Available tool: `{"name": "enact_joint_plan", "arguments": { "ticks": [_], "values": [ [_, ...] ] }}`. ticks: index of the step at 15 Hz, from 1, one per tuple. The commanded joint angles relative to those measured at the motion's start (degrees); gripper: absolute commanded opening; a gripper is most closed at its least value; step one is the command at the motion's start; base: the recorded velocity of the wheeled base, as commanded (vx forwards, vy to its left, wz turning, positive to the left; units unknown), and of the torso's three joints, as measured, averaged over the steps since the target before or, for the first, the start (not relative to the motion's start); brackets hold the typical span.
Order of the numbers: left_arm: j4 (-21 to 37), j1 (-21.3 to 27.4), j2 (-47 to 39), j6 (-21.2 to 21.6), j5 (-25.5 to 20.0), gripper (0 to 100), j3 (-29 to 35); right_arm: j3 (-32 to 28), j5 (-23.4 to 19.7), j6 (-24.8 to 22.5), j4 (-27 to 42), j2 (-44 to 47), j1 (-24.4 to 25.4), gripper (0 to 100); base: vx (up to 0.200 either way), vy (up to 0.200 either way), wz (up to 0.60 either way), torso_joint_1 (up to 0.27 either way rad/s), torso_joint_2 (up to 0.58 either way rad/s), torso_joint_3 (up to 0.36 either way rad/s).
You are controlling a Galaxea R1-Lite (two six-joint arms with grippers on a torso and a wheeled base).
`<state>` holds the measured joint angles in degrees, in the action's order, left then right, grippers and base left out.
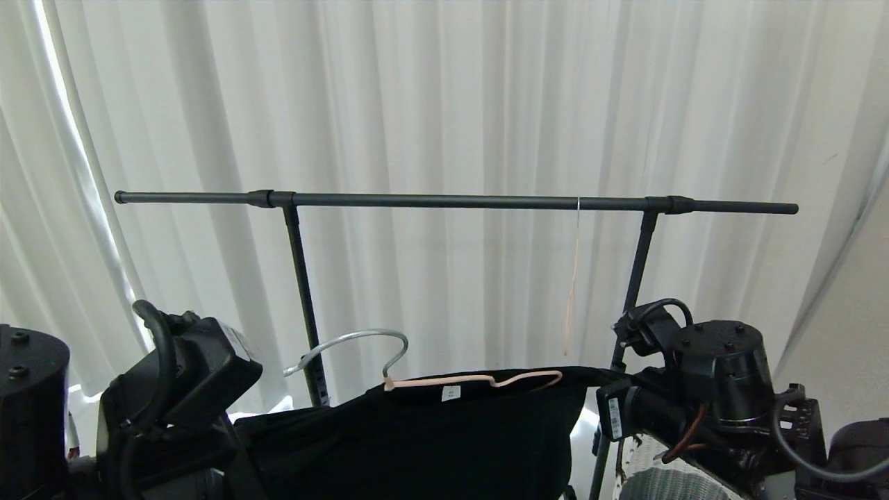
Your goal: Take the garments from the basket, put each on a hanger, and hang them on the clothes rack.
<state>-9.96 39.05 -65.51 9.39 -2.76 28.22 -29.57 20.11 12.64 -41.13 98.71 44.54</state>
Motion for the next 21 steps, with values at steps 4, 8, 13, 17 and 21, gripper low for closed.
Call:
{"name": "enact_joint_plan", "arguments": {
  "ticks": [4, 8, 13, 17, 21],
  "values": [
    [0.3, 0.1, -3.7, 1.7, 5.3, 0, -4.9, 0.0, -5.1, -4.0, 0.5, -7.7, 0.7, 0, 0.0, 0.0, 0.0, 0.0, 0.0, 0.0],
    [-0.1, 0.2, -6.0, 1.1, 5.1, 0, -1.9, 0.2, -6.9, -6.3, 5.6, -10.5, 1.6, 100, 0.0, 0.0, 0.0, 0.0, 0.0, 0.0],
    [-0.1, -0.5, -4.9, -2.1, 3.7, 0, -2.0, 2.2, -10.2, -12.2, 5.5, -10.6, -0.8, 100, 0.0, 0.0, 0.0, 0.0, 0.0, 0.0],
    [-0.1, -2.5, -7.9, -2.4, 9.2, 0, -1.7, 3.7, -17.6, -16.5, 5.5, -13.4, -1.7, 100, 0.0, 0.0, 0.0, 0.0, 0.0, 0.0],
    [-0.1, -3.7, -8.1, -3.0, 9.1, 0, -1.6, 4.2, -18.1, -16.8, 5.5, -13.5, -1.7, 100, 0.0, 0.0, 0.0, 0.0, 0.0, 0.0]
  ]
}}
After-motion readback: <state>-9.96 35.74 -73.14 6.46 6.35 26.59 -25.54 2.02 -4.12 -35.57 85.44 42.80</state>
